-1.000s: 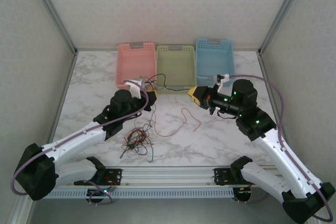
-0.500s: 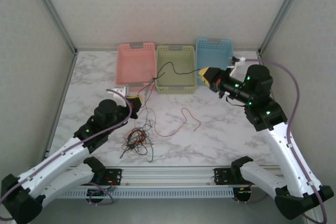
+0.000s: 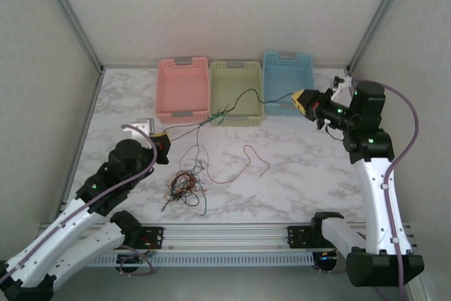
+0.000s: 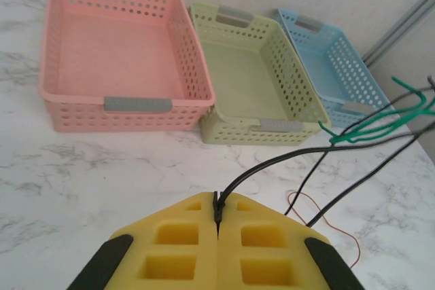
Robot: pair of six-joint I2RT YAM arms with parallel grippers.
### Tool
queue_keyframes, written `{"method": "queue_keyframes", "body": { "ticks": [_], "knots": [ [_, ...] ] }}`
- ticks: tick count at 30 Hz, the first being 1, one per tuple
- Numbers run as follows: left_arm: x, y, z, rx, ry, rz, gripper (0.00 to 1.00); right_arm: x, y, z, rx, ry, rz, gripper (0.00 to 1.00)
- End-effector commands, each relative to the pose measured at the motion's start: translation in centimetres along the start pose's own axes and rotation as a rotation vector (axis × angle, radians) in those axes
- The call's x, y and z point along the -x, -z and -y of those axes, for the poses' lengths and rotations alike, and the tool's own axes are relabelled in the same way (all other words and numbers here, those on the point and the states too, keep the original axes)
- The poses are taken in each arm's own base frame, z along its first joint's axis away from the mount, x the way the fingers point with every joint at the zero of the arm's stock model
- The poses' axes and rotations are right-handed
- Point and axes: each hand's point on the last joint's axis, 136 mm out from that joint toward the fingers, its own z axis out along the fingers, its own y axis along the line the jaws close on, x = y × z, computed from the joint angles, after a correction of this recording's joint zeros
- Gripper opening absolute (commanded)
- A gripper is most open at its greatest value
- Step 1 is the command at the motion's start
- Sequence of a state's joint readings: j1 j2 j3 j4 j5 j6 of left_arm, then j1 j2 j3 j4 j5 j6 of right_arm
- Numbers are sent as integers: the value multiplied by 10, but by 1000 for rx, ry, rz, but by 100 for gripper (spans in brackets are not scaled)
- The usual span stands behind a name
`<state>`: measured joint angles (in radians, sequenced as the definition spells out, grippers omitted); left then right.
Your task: Untangle the cables
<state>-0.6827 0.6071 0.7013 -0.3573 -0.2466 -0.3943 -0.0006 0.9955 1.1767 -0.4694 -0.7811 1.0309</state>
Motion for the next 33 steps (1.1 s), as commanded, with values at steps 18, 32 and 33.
{"method": "queue_keyframes", "body": {
  "ticks": [18,32,33],
  "knots": [
    [-3,41,-48,210,30,-26,0,-1,6,32,-25,-19,-1,0],
    [-2,51,-75,362,21,-16,0,35,43,-119,215,113,88,0],
    [-3,50,-75,369,21,-21,0,36,45,-129,237,115,88,0]
  ]
}}
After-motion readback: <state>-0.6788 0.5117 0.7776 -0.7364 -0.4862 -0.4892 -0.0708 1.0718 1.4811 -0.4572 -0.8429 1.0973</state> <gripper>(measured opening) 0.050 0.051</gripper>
